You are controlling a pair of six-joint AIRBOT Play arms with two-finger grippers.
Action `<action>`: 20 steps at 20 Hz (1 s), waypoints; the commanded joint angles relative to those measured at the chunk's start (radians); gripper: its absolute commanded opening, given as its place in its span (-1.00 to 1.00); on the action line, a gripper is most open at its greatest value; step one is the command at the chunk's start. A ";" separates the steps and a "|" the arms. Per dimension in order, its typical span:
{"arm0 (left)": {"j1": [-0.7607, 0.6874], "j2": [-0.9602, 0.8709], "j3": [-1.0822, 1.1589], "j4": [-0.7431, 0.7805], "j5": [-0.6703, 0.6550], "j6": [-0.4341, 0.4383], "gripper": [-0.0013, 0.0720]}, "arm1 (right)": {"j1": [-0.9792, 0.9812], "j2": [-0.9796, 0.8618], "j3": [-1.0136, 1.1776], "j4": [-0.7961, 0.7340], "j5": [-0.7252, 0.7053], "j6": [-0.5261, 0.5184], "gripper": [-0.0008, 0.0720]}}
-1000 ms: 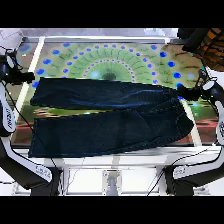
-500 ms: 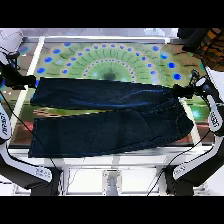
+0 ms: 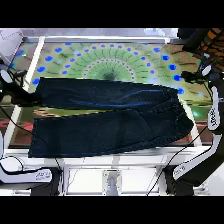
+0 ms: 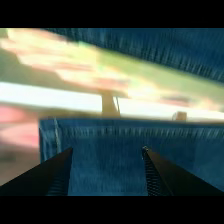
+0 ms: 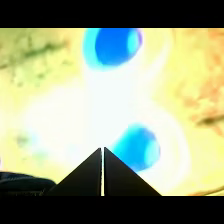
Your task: Fold the clothes and pants, and hang the long-sleeved shirts on hangers.
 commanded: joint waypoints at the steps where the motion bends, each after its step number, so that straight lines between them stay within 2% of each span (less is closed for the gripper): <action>1: 0.003 0.069 -0.155 0.017 0.032 0.024 0.33 | -0.024 -0.002 0.038 -0.065 0.098 -0.001 -0.11; 2: 0.003 0.076 -0.170 0.029 0.032 0.024 0.34 | -0.035 -0.003 0.038 -0.064 0.156 -0.032 0.31; 3: 0.005 0.080 -0.175 0.038 0.031 0.028 0.40 | -0.046 -0.003 0.038 -0.063 0.211 -0.055 0.33; 4: 0.007 0.084 -0.176 0.047 0.030 0.031 0.40 | -0.055 -0.003 0.038 -0.056 0.271 -0.088 0.32; 5: 0.010 0.087 -0.177 0.057 0.029 0.031 0.40 | -0.064 -0.003 0.038 -0.020 0.345 -0.165 0.13; 6: 0.015 0.088 -0.177 0.074 0.025 0.032 0.40 | -0.069 -0.003 0.037 0.021 0.414 -0.240 0.04; 7: 0.024 0.088 -0.180 0.094 0.024 0.031 0.40 | -0.072 -0.003 0.033 0.044 0.472 -0.268 0.04; 9: 0.053 0.088 -0.199 0.127 0.022 0.031 0.51 | -0.072 -0.003 0.017 0.048 0.529 -0.269 0.04; 12: 0.118 0.088 -0.238 0.148 0.050 0.031 0.51 | -0.072 -0.003 -0.008 0.093 0.587 -0.267 0.04; 17: 0.177 0.081 -0.264 0.121 0.172 0.031 0.51 | -0.067 -0.003 -0.018 0.236 0.692 -0.256 0.04; 20: 0.171 0.037 -0.277 0.032 0.192 0.116 0.51 | -0.049 -0.002 -0.018 0.260 0.734 -0.191 0.04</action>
